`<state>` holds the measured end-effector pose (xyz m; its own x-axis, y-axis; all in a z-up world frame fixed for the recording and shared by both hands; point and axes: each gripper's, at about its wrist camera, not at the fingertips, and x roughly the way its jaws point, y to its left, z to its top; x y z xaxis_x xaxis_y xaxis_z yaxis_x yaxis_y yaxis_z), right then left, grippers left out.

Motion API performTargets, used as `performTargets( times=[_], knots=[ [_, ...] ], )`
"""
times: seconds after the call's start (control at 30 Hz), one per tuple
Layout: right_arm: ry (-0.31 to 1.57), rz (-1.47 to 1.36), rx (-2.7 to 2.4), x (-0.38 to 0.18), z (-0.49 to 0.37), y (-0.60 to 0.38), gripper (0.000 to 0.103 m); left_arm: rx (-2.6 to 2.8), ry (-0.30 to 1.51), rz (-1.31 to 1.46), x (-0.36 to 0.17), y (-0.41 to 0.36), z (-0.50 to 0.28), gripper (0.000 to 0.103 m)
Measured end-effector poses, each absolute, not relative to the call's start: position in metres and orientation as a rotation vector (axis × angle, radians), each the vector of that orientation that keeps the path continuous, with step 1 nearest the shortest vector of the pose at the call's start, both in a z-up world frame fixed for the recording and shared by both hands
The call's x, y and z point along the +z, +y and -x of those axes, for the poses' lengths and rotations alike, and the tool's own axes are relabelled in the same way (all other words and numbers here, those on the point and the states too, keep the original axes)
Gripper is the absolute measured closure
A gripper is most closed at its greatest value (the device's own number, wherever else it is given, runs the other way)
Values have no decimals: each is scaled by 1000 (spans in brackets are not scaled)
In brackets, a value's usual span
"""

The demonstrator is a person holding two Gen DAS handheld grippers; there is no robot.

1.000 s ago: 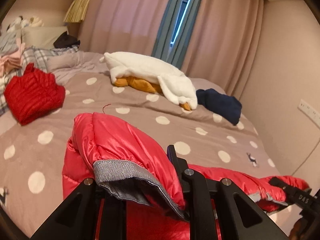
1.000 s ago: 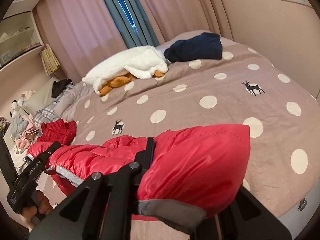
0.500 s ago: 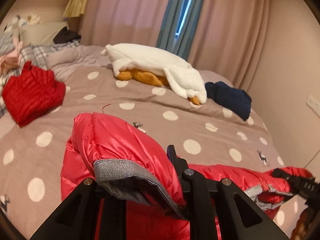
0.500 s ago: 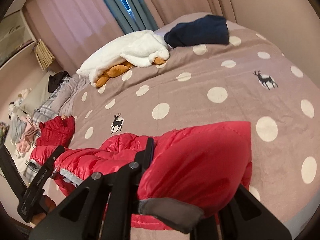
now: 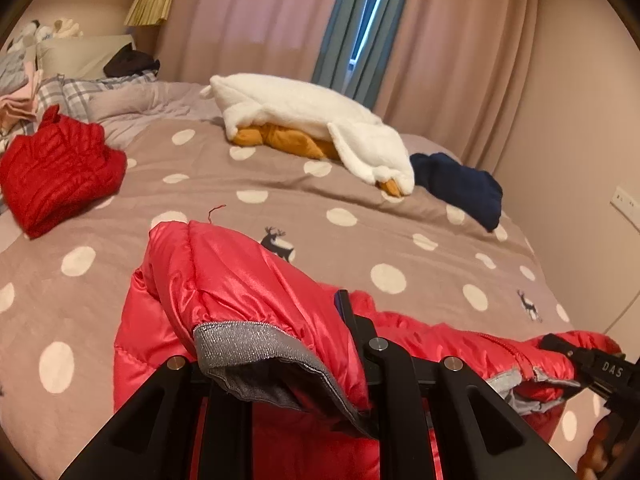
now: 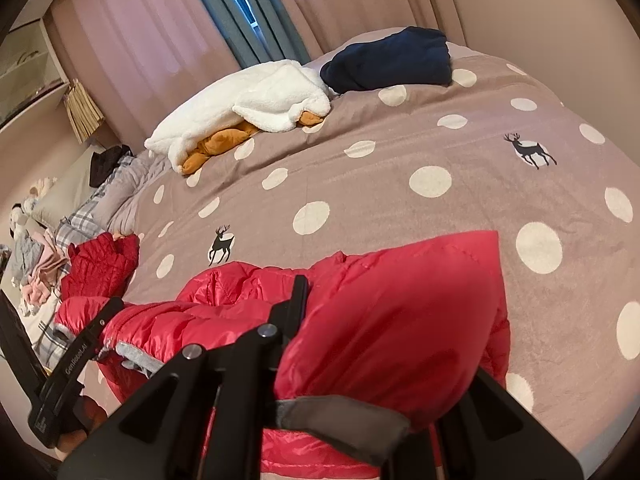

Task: Fold large clothes

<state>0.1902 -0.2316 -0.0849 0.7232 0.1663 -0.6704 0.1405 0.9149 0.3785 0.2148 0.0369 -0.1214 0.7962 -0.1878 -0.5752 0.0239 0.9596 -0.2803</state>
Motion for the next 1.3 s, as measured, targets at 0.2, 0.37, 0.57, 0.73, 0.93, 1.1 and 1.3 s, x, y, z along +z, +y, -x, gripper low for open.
performTargets(
  times=[0.2,0.37,0.57,0.73,0.93,1.1,1.3],
  knots=[
    [795,-357,6,-90,-197,-221,88,-108,668,298,-130,42,-222,87],
    [795,-377,2,-94,-199,-226,88,-108,668,303,-131,40,-224,87],
    [799,-345,-2,-95,-196,-223,88,-100,666,288,-134,38,-221,87],
    [810,-367,2,-99,-195,-227,88,-103,667,279,-134,38,-219,87],
    [813,-374,4,-101,-195,-228,87,-109,674,290,-135,40,-219,86],
    [827,-410,8,-104,-193,-231,81,-117,682,285,-136,41,-219,85],
    [826,-409,13,-104,-191,-231,81,-135,696,308,-135,42,-219,71]
  ],
)
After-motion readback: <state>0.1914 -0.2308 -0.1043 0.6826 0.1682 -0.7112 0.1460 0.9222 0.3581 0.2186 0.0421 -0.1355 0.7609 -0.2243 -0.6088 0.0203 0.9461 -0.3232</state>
